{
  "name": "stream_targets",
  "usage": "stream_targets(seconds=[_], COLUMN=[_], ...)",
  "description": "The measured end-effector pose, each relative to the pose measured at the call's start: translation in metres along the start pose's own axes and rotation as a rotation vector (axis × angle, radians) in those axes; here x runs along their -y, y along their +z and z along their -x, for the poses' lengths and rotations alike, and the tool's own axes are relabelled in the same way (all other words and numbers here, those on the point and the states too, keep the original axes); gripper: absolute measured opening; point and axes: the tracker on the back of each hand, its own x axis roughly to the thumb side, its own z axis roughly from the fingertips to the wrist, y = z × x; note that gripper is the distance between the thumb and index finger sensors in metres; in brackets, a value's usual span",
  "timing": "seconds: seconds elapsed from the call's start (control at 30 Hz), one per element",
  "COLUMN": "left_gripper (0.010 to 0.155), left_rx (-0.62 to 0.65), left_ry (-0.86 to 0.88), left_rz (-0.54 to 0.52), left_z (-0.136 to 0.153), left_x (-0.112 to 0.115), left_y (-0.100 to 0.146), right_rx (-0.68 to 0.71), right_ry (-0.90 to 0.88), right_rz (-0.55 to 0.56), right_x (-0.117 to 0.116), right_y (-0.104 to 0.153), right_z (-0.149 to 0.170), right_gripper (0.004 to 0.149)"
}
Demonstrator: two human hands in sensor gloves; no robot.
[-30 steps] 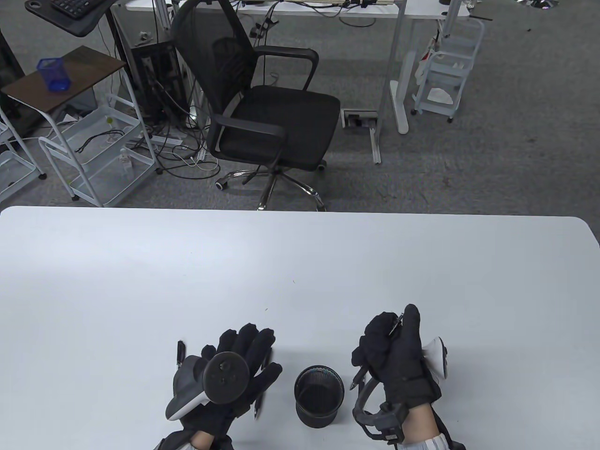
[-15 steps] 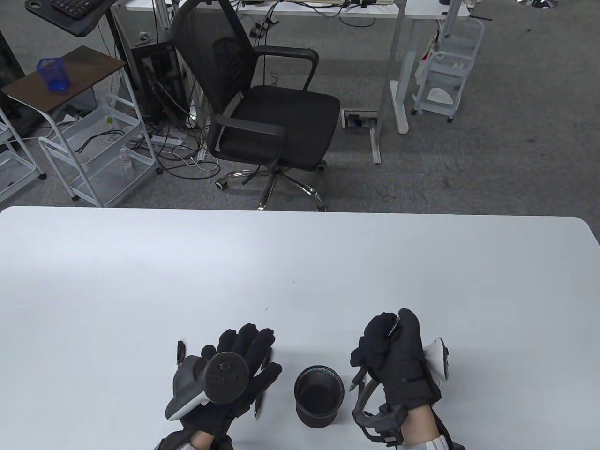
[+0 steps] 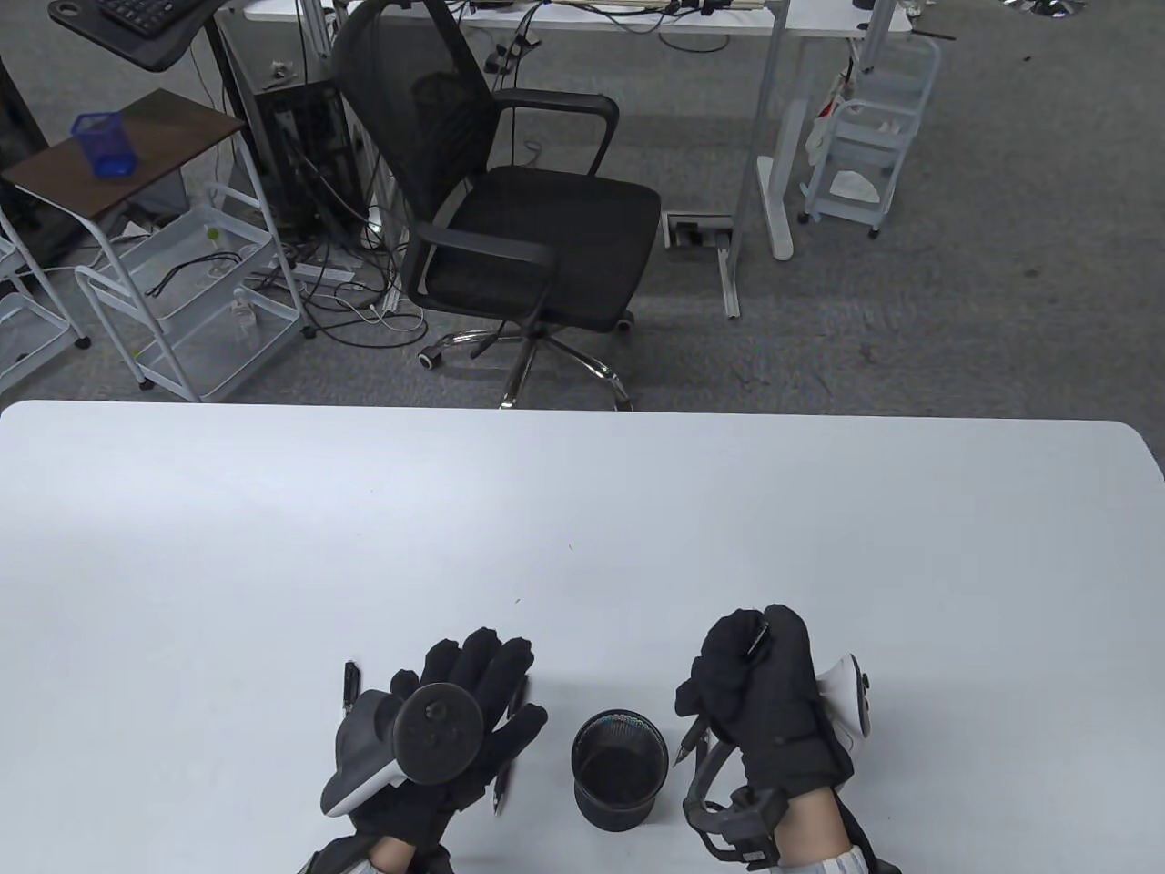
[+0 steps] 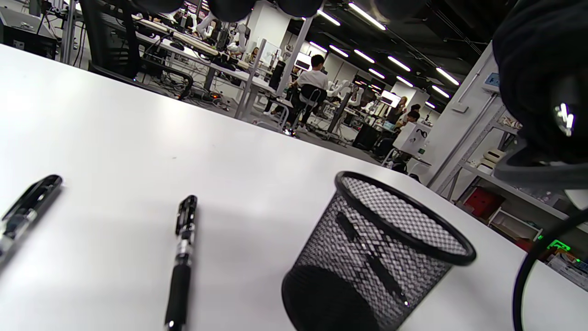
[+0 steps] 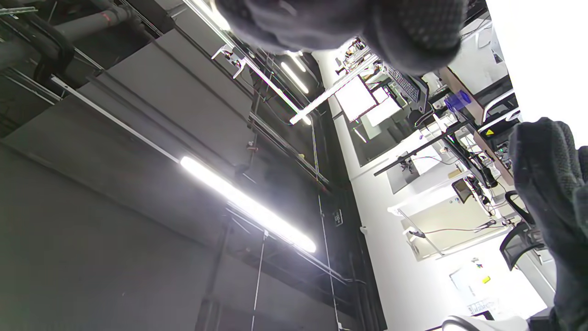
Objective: Press to open click pens
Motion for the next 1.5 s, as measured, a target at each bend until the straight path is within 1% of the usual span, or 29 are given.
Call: stream_targets(seconds=[0.87, 1.5], left_gripper=[0.066, 0.066], left_rx=[0.000, 0.001], left_ry=[0.001, 0.002], left_rz=[-0.002, -0.003], left_z=[-0.0001, -0.0002], left_x=[-0.0016, -0.0016], left_y=[0.0005, 0.0007], right_rx=[-0.011, -0.018], right_ry=[0.010, -0.006], right_rz=[-0.021, -0.001], right_x=[-0.0022, -0.0040], right_y=[-0.0004, 0.0004], right_z=[0.0011, 0.0023], right_gripper=[0.056, 0.056])
